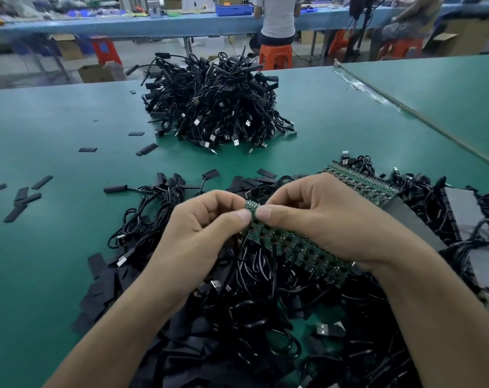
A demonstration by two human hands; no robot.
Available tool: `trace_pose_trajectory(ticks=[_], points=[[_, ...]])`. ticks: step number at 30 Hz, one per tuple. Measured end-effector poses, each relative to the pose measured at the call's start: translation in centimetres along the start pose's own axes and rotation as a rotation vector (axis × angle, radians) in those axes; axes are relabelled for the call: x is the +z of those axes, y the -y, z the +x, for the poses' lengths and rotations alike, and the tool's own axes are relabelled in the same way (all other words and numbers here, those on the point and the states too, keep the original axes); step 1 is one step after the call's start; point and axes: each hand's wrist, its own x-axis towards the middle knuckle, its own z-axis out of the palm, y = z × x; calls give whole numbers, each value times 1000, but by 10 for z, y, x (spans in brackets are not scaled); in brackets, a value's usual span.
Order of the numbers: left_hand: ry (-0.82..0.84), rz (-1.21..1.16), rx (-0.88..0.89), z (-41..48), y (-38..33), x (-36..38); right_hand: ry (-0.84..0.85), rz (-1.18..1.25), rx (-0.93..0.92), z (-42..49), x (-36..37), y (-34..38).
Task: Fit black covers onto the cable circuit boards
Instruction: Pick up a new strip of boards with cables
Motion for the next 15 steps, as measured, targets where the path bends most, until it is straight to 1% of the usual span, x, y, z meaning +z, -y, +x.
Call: trace_pose_trajectory(ticks=[3,7,11,15], points=[[9,-14,6,-1,-1,-1,16,44,-46,1,1,0],[-13,-123,-18,0,-2,-4,20,95,-118,4,6,0],[-26,-231,-53,1,-1,-7,2,104,-127,6,12,-3],[23,-377,-115,2,0,-7,29,139,-129,5,12,-3]])
